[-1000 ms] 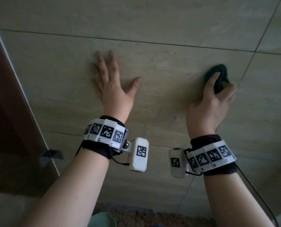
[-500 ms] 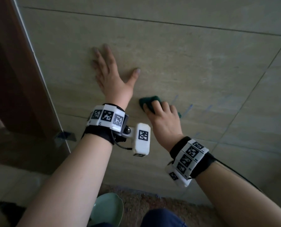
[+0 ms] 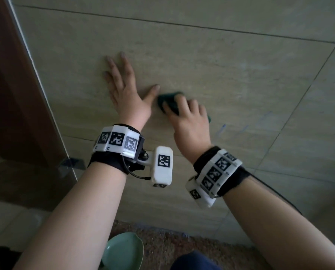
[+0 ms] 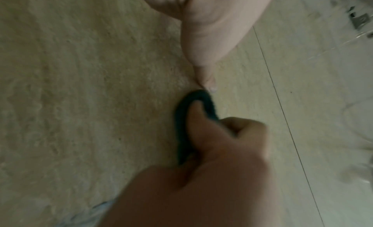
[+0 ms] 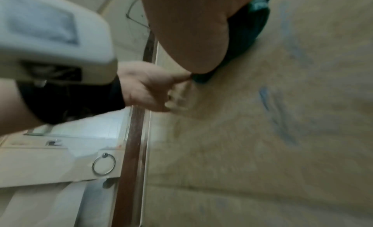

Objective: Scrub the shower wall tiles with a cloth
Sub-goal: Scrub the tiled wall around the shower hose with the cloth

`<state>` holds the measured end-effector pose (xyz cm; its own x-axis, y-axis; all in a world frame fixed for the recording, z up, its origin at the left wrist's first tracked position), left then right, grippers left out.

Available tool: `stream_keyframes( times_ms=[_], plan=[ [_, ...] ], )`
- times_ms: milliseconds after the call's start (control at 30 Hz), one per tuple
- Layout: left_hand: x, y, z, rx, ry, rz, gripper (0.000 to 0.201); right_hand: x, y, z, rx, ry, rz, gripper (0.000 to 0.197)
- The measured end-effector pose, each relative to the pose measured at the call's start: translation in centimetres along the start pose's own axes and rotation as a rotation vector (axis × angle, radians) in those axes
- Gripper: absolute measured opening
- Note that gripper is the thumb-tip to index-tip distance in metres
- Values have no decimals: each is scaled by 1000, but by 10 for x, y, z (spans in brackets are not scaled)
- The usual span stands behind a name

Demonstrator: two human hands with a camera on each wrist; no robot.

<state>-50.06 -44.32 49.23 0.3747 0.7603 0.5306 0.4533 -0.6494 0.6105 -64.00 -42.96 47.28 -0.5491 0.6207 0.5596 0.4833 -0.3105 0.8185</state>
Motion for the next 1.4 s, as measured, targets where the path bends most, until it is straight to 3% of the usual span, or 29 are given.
stream_keyframes(
  times_ms=[200, 400, 667, 833, 967, 1233, 1300, 1400],
  plan=[
    [-5, -6, 4, -47, -14, -84, 88, -16, -34, 2, -111, 155, 61, 64],
    [-27, -28, 12, -93, -58, -125, 84, 43, -36, -43, -400, 467, -344, 62],
    [-38, -36, 34, -291, 16, -41, 89, 61, -41, -67, -242, 406, -392, 57],
    [-46, -47, 50, -261, 91, -58, 82, 71, -57, -68, -281, 182, -545, 61],
    [-51, -52, 53, -231, 95, -106, 80, 51, -64, -70, -348, 109, -394, 65],
    [-61, -67, 52, -363, 134, -150, 71, -24, -83, -20, -94, 92, -20, 61],
    [-63, -69, 53, -394, 146, -142, 72, -4, -72, -28, -112, 138, -59, 61],
    [-62, -69, 56, -401, 133, -121, 74, 40, -62, -64, -334, 172, -281, 64]
  ],
)
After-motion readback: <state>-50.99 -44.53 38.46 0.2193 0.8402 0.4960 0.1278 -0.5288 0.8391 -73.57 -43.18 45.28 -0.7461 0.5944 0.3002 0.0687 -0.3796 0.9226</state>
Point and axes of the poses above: each hand's wrist, its own y-axis towards the middle knuckle, its own x-axis out of the back of the hand, z = x × y, the point moved 8 cm from there along y, towards the middle knuckle, and after that the axes turned 14 degrees about y, right-handed, at the moved point
